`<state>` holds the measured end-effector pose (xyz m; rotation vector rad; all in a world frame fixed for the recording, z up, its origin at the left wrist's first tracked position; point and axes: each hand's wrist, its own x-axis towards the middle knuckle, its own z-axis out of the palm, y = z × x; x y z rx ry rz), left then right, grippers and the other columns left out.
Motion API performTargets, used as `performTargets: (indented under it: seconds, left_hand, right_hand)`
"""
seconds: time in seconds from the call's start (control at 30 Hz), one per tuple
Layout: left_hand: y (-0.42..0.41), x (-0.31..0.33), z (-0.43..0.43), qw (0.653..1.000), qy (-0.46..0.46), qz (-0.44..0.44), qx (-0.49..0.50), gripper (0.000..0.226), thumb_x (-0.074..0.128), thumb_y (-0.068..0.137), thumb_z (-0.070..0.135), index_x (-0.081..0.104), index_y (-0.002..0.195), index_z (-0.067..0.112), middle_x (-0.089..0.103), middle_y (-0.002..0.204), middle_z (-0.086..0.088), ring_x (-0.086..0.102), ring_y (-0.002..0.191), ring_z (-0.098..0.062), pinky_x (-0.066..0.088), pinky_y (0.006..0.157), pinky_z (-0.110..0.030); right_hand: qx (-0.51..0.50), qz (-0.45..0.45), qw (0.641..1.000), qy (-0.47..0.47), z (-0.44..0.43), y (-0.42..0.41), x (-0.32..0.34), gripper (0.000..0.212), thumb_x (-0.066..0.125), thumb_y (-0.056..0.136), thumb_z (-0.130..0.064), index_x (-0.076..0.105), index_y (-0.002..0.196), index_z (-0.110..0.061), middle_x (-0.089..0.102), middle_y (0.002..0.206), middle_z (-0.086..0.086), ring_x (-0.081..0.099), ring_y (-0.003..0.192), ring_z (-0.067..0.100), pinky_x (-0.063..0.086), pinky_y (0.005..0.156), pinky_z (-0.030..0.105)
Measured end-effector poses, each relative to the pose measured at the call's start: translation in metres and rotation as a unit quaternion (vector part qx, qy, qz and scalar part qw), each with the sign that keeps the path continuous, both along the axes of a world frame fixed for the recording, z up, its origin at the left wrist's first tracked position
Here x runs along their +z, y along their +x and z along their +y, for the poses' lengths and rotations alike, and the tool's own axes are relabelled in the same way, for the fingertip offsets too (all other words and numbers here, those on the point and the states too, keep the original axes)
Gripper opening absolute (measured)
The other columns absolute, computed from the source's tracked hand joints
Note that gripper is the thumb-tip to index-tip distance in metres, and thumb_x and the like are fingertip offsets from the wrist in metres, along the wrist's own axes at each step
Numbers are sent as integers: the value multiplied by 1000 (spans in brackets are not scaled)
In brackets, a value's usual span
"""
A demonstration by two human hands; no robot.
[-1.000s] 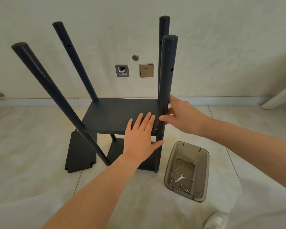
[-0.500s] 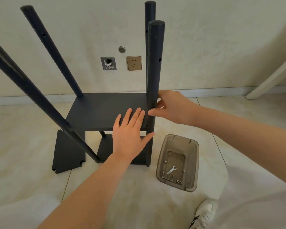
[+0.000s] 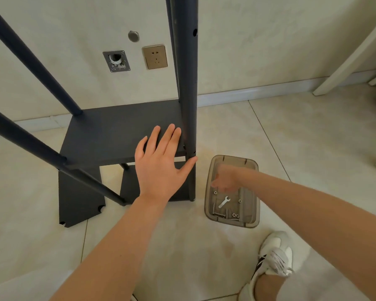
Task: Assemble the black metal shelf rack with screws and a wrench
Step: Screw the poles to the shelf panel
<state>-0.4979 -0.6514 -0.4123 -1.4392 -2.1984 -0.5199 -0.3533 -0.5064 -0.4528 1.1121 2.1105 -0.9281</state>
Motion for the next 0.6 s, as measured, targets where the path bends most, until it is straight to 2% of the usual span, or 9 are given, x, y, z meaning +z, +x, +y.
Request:
performTargets:
  seconds: [0.03,0.1,0.13,0.2,0.33,0.4,0.5,0.6]
  left_hand:
    - [0,-1,0,1000,3,1,0,70,48,91,71,59,139,21,56,146,3,43,141,-25,31,115,-45]
    - [0,-2,0,1000,12,6,-3,69,50,91,70,60,138,21,57,144,3,45,140,-25,31,113,-44]
    - [0,-2,0,1000,17,7,-4,68,52,90,69,60,137,21,58,144,3,45,140,-25,31,112,-43]
    - [-1,-4,0,1000,26,7,-5,67,55,90,68,62,135,20,59,142,3,46,139,-25,32,111,-42]
    - [-2,-4,0,999,30,16,-7,66,55,90,67,63,134,18,61,140,2,48,138,-25,34,110,-43]
    - [-2,-5,0,999,36,19,-6,65,55,90,67,64,133,18,62,139,1,48,137,-25,35,110,-43]
    - [-1,-6,0,999,43,19,-5,65,55,90,67,64,131,17,63,137,1,49,137,-25,35,109,-43]
    - [-1,-5,1,999,44,15,-6,66,54,90,68,64,131,17,63,137,1,50,136,-25,35,109,-44]
  right_hand:
    - [-19,4,1000,-9,-9,1,-17,34,52,100,-34,59,81,-7,64,81,6,60,65,16,47,57,23]
    - [-67,-4,996,-65,-29,5,-46,41,46,102,-43,59,98,-4,63,95,8,61,78,20,52,70,26]
    - [-78,-7,993,-83,-37,8,-57,45,45,101,-47,58,107,-4,61,96,6,61,84,21,51,77,29]
    - [-65,-4,994,-85,-47,12,-74,49,47,100,-49,59,114,-4,60,95,5,59,92,23,44,83,31]
    - [-53,12,995,-89,-51,16,-86,39,57,96,-44,59,107,-7,57,82,1,57,85,21,44,72,28]
    - [-30,7,993,-110,-51,20,-90,38,65,91,-44,57,103,-9,59,85,2,60,83,21,49,72,29]
    - [-17,-2,985,-172,-53,25,-96,34,73,85,-40,58,102,-14,66,86,-2,65,79,16,55,66,27]
    - [-58,6,962,-265,-54,27,-104,24,70,91,-26,63,109,-13,75,88,-3,73,83,15,58,65,27]
